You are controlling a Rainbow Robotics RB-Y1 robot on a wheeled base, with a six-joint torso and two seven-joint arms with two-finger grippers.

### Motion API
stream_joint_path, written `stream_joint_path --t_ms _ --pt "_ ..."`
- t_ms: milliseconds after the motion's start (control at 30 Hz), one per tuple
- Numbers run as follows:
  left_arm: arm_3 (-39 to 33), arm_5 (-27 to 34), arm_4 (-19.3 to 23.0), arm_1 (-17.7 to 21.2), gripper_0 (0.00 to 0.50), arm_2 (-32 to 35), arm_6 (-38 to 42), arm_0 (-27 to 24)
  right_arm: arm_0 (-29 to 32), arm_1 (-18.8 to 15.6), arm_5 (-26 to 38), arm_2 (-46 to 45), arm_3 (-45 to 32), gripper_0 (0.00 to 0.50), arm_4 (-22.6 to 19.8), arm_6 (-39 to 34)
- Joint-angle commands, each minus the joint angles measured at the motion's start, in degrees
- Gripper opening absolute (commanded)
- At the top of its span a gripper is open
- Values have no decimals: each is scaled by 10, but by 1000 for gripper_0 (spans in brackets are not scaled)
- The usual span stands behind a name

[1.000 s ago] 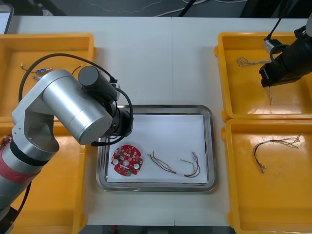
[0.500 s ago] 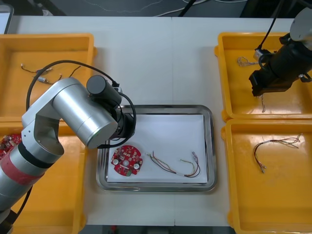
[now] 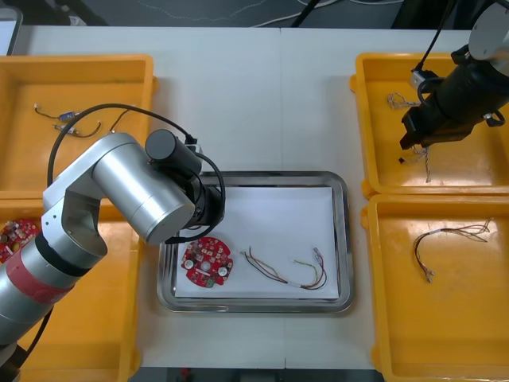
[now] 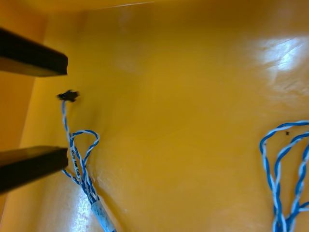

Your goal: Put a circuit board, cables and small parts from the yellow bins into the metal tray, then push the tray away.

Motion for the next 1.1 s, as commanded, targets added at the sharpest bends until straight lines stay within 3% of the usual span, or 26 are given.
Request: stream_joint_path --t_ms 33,200,533,600,667,800,867,1100 --pt "-6 -7 -6 16 0 -11 55 4 -19 -9 -9 -16 -35 500 9 -18" --pt "-4 -11 -3 16 0 -11 60 4 -19 -18 -48 -16 -34 500 21 -34" --pt "-1 -15 -5 18 2 -11 65 5 -19 -33 -93 -19 -34 500 47 -152" --pt "-1 -15 -8 18 54 -11 66 5 -19 -35 -93 -20 -34 500 53 -179" --pt "-1 -15 -10 19 221 -11 66 5 -19 -37 -93 -20 -33 500 60 -216" --pt "-1 -16 -10 19 363 -11 69 4 -21 -39 -95 -20 -13 500 67 -266" --pt "-2 -16 -10 19 492 -11 71 5 -23 -41 -96 -21 -2 500 72 -288" --pt "-15 -10 -9 20 500 2 73 4 -24 -40 -110 -21 30 500 75 -308"
